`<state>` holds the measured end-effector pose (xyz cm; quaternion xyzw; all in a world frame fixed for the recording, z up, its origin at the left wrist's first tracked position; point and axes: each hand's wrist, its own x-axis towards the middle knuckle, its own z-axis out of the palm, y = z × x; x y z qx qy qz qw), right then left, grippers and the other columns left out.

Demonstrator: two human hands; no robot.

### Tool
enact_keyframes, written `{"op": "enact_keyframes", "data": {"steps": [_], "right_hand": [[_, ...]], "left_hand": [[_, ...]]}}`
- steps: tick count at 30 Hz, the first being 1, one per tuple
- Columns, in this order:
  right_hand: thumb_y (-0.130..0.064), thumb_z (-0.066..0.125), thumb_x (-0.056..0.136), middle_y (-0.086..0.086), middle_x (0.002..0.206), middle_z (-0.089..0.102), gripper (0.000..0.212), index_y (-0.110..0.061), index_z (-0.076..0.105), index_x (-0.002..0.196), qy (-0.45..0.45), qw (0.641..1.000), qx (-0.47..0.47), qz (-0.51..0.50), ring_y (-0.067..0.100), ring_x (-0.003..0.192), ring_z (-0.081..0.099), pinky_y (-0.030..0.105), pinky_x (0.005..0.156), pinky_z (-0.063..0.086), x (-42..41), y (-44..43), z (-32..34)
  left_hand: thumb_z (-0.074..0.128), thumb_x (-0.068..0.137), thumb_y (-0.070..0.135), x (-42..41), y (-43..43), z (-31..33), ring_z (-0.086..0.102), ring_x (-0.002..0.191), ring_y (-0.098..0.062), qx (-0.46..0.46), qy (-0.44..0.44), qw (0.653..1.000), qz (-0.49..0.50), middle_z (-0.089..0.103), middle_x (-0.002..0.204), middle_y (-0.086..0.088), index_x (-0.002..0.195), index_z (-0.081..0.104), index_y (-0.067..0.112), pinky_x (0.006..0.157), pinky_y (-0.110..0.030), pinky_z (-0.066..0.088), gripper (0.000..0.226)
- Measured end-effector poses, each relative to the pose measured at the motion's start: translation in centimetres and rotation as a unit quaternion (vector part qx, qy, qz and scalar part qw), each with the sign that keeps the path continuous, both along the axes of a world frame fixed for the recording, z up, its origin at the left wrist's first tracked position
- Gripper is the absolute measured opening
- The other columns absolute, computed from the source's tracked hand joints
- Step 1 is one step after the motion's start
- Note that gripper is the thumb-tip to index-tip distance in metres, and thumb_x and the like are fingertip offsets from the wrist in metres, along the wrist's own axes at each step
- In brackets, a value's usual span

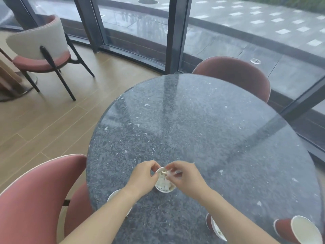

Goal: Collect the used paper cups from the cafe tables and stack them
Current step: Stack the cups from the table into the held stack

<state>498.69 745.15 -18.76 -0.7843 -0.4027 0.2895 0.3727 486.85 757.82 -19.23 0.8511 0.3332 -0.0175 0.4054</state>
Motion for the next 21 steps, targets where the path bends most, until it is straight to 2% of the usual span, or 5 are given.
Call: {"op": "enact_keyframes", "data": {"steps": [7, 10, 13, 17, 21], "right_hand": [[-0.01, 0.068, 0.08, -0.006, 0.101, 0.068, 0.02, -0.019, 0.068, 0.098, -0.082, 0.992, 0.073, 0.062, 0.004, 0.088, 0.059, 0.02, 0.08, 0.051, -2.7, -2.0, 2.1], [-0.02, 0.067, 0.081, -0.01, 0.112, 0.064, 0.021, -0.023, 0.066, 0.102, -0.14, 0.98, 0.071, 0.124, 0.005, 0.103, 0.055, 0.018, 0.09, 0.043, -4.1, -2.5, 3.1], [-0.025, 0.064, 0.083, -0.01, 0.12, 0.059, 0.025, -0.025, 0.063, 0.108, -0.203, 0.96, 0.062, 0.181, 0.007, 0.113, 0.049, 0.016, 0.092, 0.038, -5.3, -2.3, 4.3], [-0.022, 0.061, 0.085, -0.01, 0.125, 0.055, 0.026, -0.024, 0.062, 0.111, -0.253, 0.942, 0.039, 0.217, 0.011, 0.117, 0.044, 0.027, 0.086, 0.046, -7.0, -1.2, 5.5], [-0.022, 0.055, 0.089, -0.007, 0.122, 0.055, 0.018, -0.022, 0.064, 0.105, -0.27, 0.935, 0.04, 0.225, 0.014, 0.114, 0.046, 0.03, 0.083, 0.046, -8.2, 0.3, 6.4]], "left_hand": [[0.06, 0.085, 0.019, -4.0, -1.3, 3.1, 0.055, 0.067, 0.006, 0.008, -0.042, 0.995, 0.09, 0.064, 0.08, 0.018, 0.079, 0.061, 0.033, 0.06, -0.011, 0.037, 0.016], [0.06, 0.083, 0.014, -6.0, -1.6, 4.6, 0.057, 0.072, 0.006, 0.018, -0.054, 0.991, 0.123, 0.064, 0.08, 0.018, 0.078, 0.06, 0.033, 0.061, -0.006, 0.038, 0.02], [0.057, 0.083, 0.012, -7.8, -1.7, 5.9, 0.059, 0.068, -0.001, 0.015, -0.057, 0.987, 0.15, 0.066, 0.087, 0.015, 0.084, 0.063, 0.03, 0.065, -0.017, 0.044, 0.018], [0.057, 0.082, 0.012, -9.8, -1.5, 7.2, 0.061, 0.071, -0.012, 0.001, -0.055, 0.982, 0.183, 0.066, 0.09, 0.012, 0.086, 0.063, 0.028, 0.076, -0.035, 0.053, 0.018], [0.056, 0.083, 0.013, -11.8, -0.9, 8.0, 0.063, 0.079, -0.008, -0.004, -0.073, 0.978, 0.196, 0.066, 0.093, 0.014, 0.087, 0.063, 0.03, 0.073, -0.025, 0.053, 0.018]]}}
